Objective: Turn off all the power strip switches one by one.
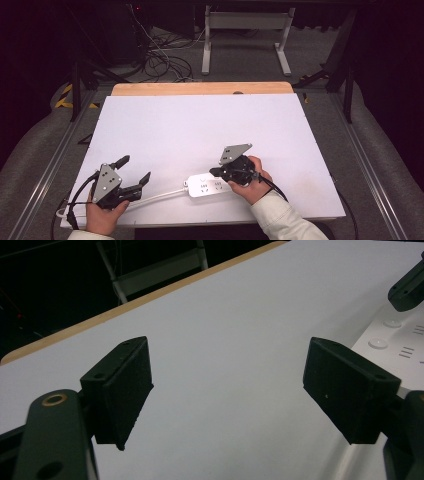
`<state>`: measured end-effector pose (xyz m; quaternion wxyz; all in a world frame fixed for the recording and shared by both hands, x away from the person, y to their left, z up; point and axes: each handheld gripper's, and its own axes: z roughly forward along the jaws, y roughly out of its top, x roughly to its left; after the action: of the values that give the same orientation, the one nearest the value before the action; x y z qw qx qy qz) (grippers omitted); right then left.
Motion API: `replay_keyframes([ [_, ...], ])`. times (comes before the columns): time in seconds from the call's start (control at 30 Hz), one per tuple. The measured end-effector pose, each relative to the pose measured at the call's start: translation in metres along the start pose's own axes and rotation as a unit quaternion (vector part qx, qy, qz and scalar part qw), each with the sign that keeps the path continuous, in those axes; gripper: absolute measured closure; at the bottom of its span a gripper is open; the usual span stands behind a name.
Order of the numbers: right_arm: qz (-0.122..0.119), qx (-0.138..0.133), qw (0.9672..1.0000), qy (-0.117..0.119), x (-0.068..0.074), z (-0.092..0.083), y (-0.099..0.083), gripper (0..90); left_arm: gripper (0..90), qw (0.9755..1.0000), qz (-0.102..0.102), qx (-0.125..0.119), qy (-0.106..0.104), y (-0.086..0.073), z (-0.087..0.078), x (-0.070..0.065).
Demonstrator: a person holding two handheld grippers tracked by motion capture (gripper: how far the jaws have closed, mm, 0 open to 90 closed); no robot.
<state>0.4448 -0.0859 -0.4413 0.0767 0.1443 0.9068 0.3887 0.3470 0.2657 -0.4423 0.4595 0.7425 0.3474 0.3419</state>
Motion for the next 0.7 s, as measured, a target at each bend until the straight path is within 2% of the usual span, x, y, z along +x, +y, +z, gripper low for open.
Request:
replay_keyframes([
  [0.7,0.001,0.036,0.9993,-0.005,-0.0024,0.007,-0.0032,90.0,20.3,1.0,0.0,0.0,-0.001,-0.0002,0.0,0.0003],
])
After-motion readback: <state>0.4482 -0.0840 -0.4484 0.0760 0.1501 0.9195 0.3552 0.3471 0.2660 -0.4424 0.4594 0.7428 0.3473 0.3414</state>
